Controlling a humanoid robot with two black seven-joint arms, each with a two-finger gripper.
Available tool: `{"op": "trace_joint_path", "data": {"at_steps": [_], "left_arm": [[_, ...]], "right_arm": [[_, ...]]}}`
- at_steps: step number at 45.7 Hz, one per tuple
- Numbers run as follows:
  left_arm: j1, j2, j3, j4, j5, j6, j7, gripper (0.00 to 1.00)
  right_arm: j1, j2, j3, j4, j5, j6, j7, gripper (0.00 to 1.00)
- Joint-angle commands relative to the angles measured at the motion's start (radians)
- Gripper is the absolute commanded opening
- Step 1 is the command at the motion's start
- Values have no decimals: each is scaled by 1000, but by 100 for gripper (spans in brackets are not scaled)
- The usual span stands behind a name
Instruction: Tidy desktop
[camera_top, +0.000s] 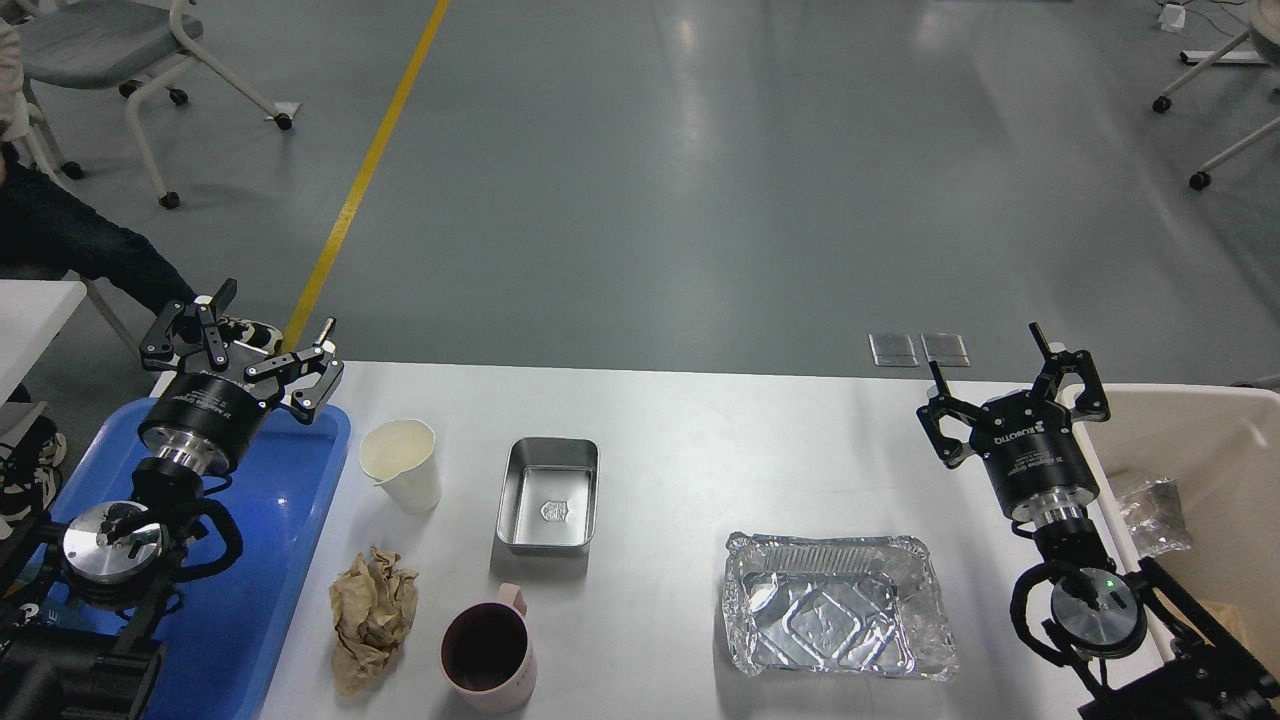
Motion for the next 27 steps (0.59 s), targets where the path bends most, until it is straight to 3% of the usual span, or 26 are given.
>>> {"op": "trace_joint_path", "data": {"at_steps": [1,10,18,27], "left_arm": [[8,8,0,-23,7,5,0,96],[56,68,-20,-34,165,0,-31,96],[97,101,-45,-89,326,40,-134,96],[161,166,-26,-240,478,146,-131,96]], "right_arm": [[0,-1,-1,0,0,0,0,100],[0,2,-1,-2,-5,0,1,100],[2,9,-2,-2,-6,0,0,100],[2,8,-2,-2,-17,0,0,100]]}}
